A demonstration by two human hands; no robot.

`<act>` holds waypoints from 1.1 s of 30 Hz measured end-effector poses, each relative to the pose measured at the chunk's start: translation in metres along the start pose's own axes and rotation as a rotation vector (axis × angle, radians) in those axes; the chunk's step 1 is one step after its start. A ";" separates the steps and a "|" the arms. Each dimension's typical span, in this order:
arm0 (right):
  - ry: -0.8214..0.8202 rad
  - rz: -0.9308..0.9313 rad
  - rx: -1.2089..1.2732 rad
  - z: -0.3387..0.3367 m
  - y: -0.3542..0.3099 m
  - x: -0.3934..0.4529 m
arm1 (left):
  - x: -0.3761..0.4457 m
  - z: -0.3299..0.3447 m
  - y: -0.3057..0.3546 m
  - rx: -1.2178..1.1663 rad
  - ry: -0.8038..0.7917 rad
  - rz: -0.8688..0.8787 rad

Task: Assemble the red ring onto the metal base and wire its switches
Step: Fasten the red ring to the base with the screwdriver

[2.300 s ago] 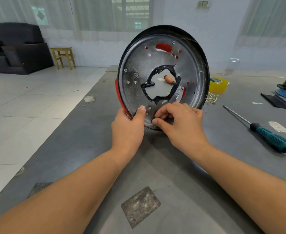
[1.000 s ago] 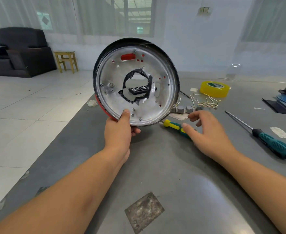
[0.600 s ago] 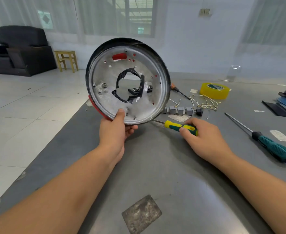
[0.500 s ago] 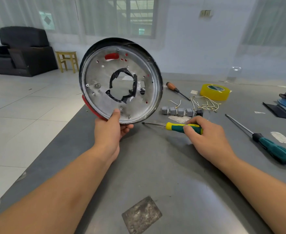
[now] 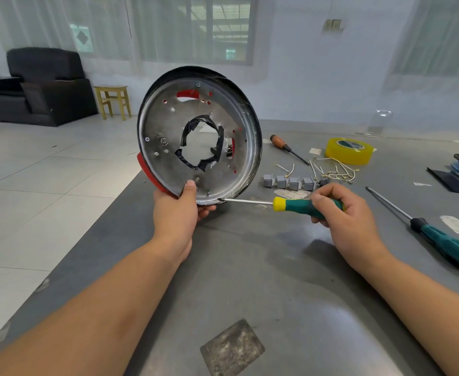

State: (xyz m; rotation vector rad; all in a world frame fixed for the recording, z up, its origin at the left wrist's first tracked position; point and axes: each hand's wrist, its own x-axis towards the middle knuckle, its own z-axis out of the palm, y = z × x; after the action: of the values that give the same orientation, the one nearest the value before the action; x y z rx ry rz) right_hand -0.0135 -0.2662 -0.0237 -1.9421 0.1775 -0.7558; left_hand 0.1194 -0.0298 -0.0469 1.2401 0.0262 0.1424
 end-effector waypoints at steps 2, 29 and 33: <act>-0.013 0.003 -0.018 0.002 0.001 -0.001 | 0.000 0.000 -0.001 0.020 -0.005 0.017; -0.084 -0.084 -0.190 0.007 0.006 -0.003 | -0.004 0.001 -0.005 0.055 0.009 0.087; -0.121 -0.331 -0.419 0.010 -0.003 -0.009 | -0.004 0.000 -0.005 0.044 0.046 0.103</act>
State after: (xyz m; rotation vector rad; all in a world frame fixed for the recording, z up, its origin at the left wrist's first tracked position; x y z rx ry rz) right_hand -0.0156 -0.2536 -0.0280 -2.4469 -0.0701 -0.8618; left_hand 0.1159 -0.0320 -0.0513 1.2823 0.0058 0.2611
